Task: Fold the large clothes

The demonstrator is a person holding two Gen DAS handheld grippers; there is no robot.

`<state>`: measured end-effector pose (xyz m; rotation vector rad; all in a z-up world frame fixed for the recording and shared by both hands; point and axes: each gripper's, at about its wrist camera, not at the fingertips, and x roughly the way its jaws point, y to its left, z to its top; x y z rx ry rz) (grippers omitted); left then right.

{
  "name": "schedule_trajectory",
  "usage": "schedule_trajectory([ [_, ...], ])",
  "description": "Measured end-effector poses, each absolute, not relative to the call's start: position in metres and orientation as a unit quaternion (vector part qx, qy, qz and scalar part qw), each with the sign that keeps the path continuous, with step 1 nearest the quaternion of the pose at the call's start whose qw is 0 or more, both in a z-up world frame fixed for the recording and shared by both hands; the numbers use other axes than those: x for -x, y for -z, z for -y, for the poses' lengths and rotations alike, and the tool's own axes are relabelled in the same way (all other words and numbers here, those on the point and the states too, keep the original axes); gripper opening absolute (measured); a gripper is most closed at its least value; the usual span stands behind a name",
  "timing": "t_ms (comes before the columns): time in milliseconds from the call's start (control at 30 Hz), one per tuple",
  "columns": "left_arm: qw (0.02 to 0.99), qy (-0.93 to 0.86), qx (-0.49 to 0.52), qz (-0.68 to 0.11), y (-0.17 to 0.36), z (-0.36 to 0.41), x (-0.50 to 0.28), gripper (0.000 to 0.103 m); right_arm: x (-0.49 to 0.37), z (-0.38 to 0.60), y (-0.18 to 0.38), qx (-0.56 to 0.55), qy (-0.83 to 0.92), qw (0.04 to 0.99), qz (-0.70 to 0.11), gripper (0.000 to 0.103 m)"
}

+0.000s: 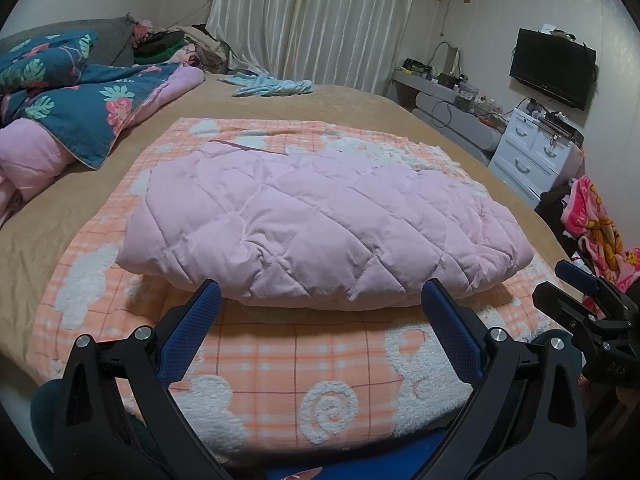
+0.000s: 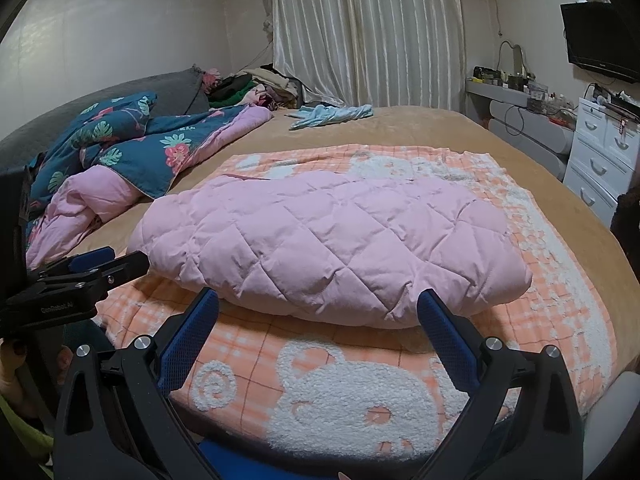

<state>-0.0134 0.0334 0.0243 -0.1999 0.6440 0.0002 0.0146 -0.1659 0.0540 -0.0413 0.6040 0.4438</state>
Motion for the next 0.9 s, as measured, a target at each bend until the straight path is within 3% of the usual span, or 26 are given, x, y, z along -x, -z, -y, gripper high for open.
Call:
schedule_trajectory([
  [900, 0.945, -0.002, 0.094, -0.314, -0.0293, -0.0359, 0.0140, 0.094, -0.0155, 0.1680, -0.0563, 0.021, -0.214, 0.932, -0.292, 0.099],
])
